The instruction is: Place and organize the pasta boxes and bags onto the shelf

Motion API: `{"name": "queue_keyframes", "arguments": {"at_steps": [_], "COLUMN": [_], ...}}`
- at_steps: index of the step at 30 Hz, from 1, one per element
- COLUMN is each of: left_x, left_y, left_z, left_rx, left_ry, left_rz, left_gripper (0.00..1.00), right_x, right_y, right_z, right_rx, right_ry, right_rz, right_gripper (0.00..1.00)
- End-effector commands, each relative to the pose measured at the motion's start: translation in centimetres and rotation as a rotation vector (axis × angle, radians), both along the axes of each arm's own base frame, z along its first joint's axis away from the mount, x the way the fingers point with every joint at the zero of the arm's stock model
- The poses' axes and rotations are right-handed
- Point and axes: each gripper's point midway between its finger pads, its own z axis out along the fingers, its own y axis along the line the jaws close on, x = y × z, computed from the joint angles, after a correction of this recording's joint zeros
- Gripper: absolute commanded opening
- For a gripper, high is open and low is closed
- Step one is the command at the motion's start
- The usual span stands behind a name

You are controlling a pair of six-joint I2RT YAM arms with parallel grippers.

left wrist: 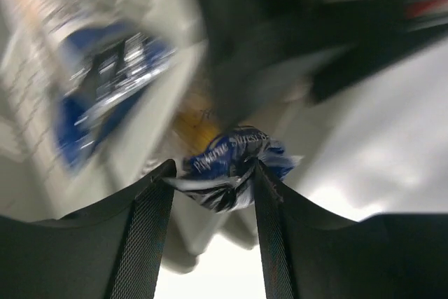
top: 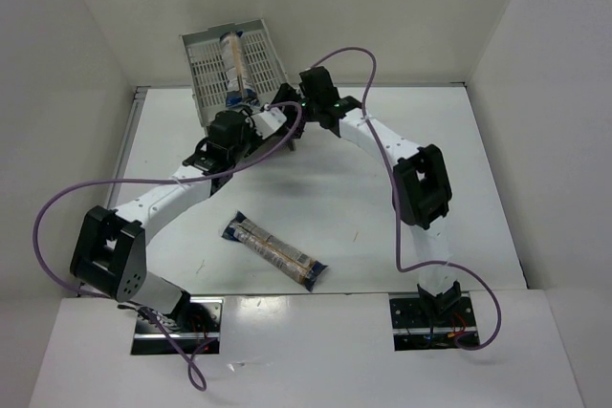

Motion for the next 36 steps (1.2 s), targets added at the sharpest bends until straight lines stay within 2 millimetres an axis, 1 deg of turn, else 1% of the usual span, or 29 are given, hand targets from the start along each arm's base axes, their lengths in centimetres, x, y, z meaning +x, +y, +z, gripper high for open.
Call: {"name": "queue_keyframes", "arguments": {"at_steps": [1, 2, 4, 6, 7, 9, 10, 11, 12, 13, 14, 16, 17, 18, 20, 21, 22, 23, 24, 25, 27, 28, 29, 30, 32, 33, 34, 35, 36], "left_x": [2.4, 2.6, 2.9, 3.0, 3.3, 3.5, 3.7, 3.8, 3.8, 3.7, 3.5, 2.7, 2.2, 1.5, 0.2, -0.9, -1.7, -2.5, -3.6, -4.3, -5.0, -5.1, -5.1, -5.6, -6.1, -6.7, -6.9, -7.0, -7.5], "left_y": [3.0, 3.5, 4.1, 4.8, 5.3, 5.7, 5.6, 5.6, 5.3, 5.1, 4.8, 4.5, 4.7, 4.4, 3.7, 3.7, 3.5, 2.9, 2.3, 1.9, 1.8, 2.2, 2.5, 3.5, 4.5, 5.6, 6.6, 8.5, 9.8], "left_z": [4.6, 4.9, 4.1, 4.1, 3.6, 3.2, 2.9, 3.3, 3.0, 3.9, 4.3, 5.6, 5.4, 6.5, 6.6, 7.6, 7.4, 7.6, 9.6, 9.5, 10.7, 11.4, 11.8, 12.9, 15.1, 16.2, 16.6, 15.8, 16.2], "left_rx": [0.007, 0.002, 0.021, 0.022, 0.028, 0.039, 0.04, 0.036, 0.036, 0.019, -0.001, -0.039, -0.039, -0.063, -0.083, -0.116, -0.13, -0.149, -0.19, -0.208, -0.26, -0.303, -0.319, -0.336, -0.395, -0.426, -0.456, -0.514, -0.544], "left_ry": [-0.197, -0.209, -0.2, -0.2, -0.19, -0.183, -0.18, -0.188, -0.178, -0.186, -0.177, -0.181, -0.159, -0.172, -0.147, -0.159, -0.147, -0.137, -0.175, -0.161, -0.154, -0.155, -0.156, -0.189, -0.228, -0.255, -0.258, -0.227, -0.236], "left_rz": [0.117, 0.129, 0.138, 0.153, 0.165, 0.164, 0.164, 0.164, 0.148, 0.139, 0.131, 0.114, 0.116, 0.11, 0.077, 0.064, 0.044, -0.001, -0.024, -0.037, -0.035, 0.0, 0.027, 0.074, 0.128, 0.185, 0.224, 0.308, 0.355], "left_gripper": [0.55, 0.55, 0.55, 0.56, 0.58, 0.67, 0.69, 0.7, 0.73, 0.74, 0.76, 0.8, 0.8, 0.81, 0.82, 0.84, 0.86, 0.87, 0.88, 0.9, 0.9, 0.9, 0.9, 0.92, 0.94, 0.96, 0.97, 0.99, 0.99], "right_x": [-1.0, -1.1, -1.3, -1.4, -1.5, -1.5, -1.6, -1.8, -1.9, -2.1, -2.1, -2.5, -3.0, -3.2, -3.7, -3.8, -4.1, -4.2, -4.3, -4.1, -3.5, -3.3, -3.3, -3.3, -4.6, -6.2, -7.5, -9.6, -11.1], "right_y": [-0.4, -0.5, -0.8, -0.9, -1.0, -1.2, -1.3, -1.4, -1.5, -1.6, -1.7, -2.1, -2.3, -2.6, -3.1, -3.4, -3.7, -3.9, -4.1, -4.5, -5.4, -5.8, -6.5, -6.8, -7.7, -6.8, -6.9, -6.9, -6.2], "right_z": [3.6, 4.1, 4.1, 3.9, 4.6, 4.6, 5.1, 5.2, 4.8, 5.5, 5.0, 5.5, 5.3, 5.8, 4.9, 4.9, 4.9, 4.1, 4.6, 4.9, 3.7, 4.2, 3.6, 2.8, 1.1, 0.4, -0.7, -2.2, -2.8], "right_rx": [0.022, 0.027, 0.016, 0.005, 0.012, -0.001, 0.004, 0.0, -0.01, -0.007, -0.018, -0.039, -0.05, -0.065, -0.095, -0.109, -0.133, -0.154, -0.163, -0.195, -0.278, -0.303, -0.37, -0.409, -0.522, -0.594, -0.671, -0.726, -0.773], "right_ry": [-0.059, -0.066, -0.071, -0.072, -0.083, -0.099, -0.107, -0.114, -0.114, -0.133, -0.136, -0.186, -0.198, -0.256, -0.268, -0.283, -0.314, -0.323, -0.356, -0.414, -0.456, -0.497, -0.566, -0.601, -0.647, -0.744, -0.772, -0.795, -0.863], "right_rz": [0.003, 0.002, -0.001, 0.005, 0.005, 0.005, 0.005, 0.009, 0.015, 0.019, 0.025, 0.051, 0.074, 0.098, 0.12, 0.121, 0.144, 0.16, 0.174, 0.189, 0.195, 0.199, 0.251, 0.29, 0.375, 0.503, 0.574, 0.658, 0.75], "right_gripper": [0.68, 0.68, 0.69, 0.71, 0.71, 0.73, 0.73, 0.73, 0.74, 0.74, 0.74, 0.76, 0.76, 0.76, 0.77, 0.77, 0.77, 0.77, 0.77, 0.77, 0.77, 0.77, 0.77, 0.77, 0.81, 0.86, 0.88, 0.92, 0.96]}}
